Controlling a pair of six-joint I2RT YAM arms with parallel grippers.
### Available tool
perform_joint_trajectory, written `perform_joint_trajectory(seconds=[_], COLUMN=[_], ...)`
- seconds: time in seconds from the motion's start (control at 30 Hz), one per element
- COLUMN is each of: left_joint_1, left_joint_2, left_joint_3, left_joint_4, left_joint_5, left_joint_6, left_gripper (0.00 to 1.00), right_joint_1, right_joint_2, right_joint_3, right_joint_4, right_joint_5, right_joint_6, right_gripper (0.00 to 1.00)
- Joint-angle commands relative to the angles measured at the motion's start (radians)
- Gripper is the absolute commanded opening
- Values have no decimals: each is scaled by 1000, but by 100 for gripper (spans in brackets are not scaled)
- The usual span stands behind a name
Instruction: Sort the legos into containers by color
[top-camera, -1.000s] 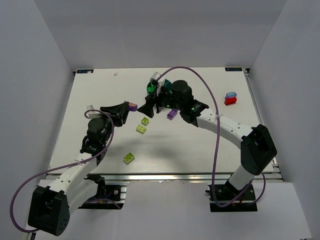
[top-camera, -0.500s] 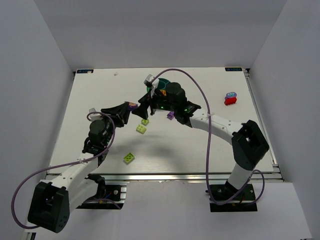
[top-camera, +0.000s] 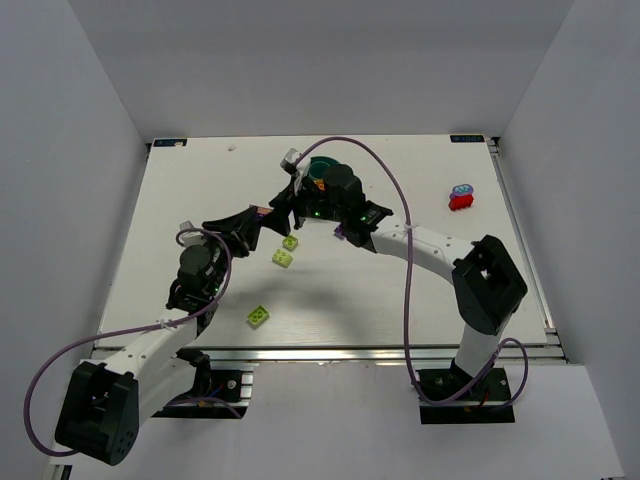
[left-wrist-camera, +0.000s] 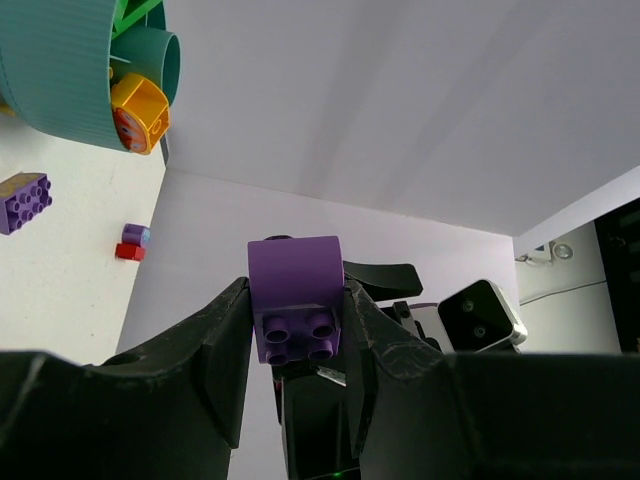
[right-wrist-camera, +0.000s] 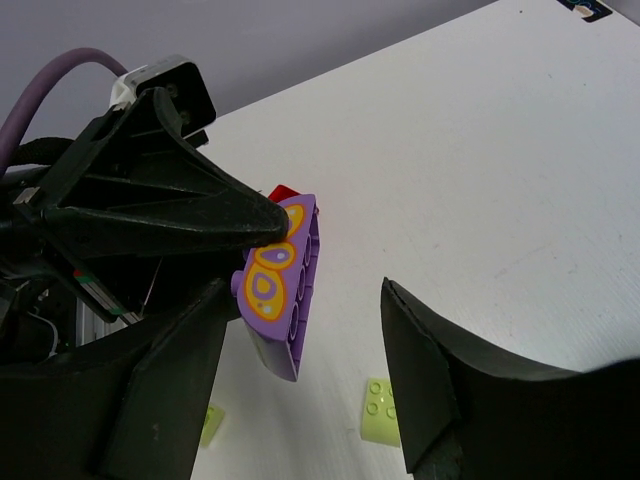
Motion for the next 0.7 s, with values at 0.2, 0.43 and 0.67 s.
perform_joint_trajectory(seconds=[0.2, 0.43, 0.67], left_joint_1=[-11, -13, -8], left_joint_2=[-6, -19, -53], left_joint_3=[-18, -32, -29], left_joint_4=[49, 49, 9], left_joint_5=[-20, -28, -63], left_joint_6=[-32, -47, -20], left_gripper=[0, 39, 98], right_joint_1=[14, 12, -29], right_joint_2=[34, 16, -52], right_joint_3=[64, 60, 22], right_joint_4=[88, 99, 52], right_joint_5=[-34, -104, -120], right_joint_6=[15, -17, -47], right_gripper=[52, 0, 0])
